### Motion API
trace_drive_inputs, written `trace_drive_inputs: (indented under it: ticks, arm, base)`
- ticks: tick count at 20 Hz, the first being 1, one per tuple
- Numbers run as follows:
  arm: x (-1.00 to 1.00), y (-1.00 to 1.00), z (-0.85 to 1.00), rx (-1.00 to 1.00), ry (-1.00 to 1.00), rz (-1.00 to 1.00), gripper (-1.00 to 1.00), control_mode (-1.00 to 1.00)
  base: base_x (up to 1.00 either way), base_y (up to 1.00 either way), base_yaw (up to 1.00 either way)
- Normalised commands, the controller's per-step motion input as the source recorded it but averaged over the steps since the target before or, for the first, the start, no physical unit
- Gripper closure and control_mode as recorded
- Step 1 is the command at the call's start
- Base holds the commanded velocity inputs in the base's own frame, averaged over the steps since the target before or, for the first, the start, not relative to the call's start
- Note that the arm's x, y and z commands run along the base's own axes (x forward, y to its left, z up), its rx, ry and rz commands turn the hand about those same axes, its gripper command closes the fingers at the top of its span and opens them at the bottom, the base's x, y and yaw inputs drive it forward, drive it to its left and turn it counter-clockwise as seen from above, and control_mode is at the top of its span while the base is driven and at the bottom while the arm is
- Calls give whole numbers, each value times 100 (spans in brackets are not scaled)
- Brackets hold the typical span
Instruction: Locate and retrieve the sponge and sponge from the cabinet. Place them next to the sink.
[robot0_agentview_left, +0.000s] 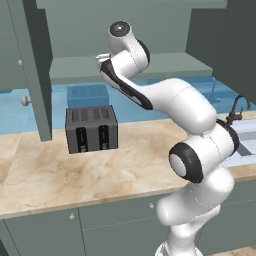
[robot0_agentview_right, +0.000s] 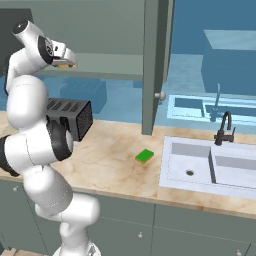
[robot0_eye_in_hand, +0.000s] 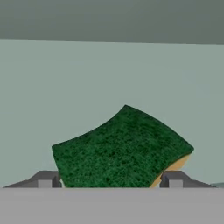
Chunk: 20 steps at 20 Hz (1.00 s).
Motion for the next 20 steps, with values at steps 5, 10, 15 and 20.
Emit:
trace_drive_inputs:
  ticks: [5, 10, 15, 20]
  arm:
    - [-65, -17, -1, 0, 0, -5, 100, -100]
    - [-71, -39, -9, 0, -5, -1, 100, -100]
    - [-75, -55, -14, 0, -5, 0, 100, -100]
    - [-74, -59, -24, 0, -2, 0, 100, -100]
  base:
    - [0, 0, 0]
    - [0, 0, 0]
    - [0, 0, 0]
    - [0, 0, 0]
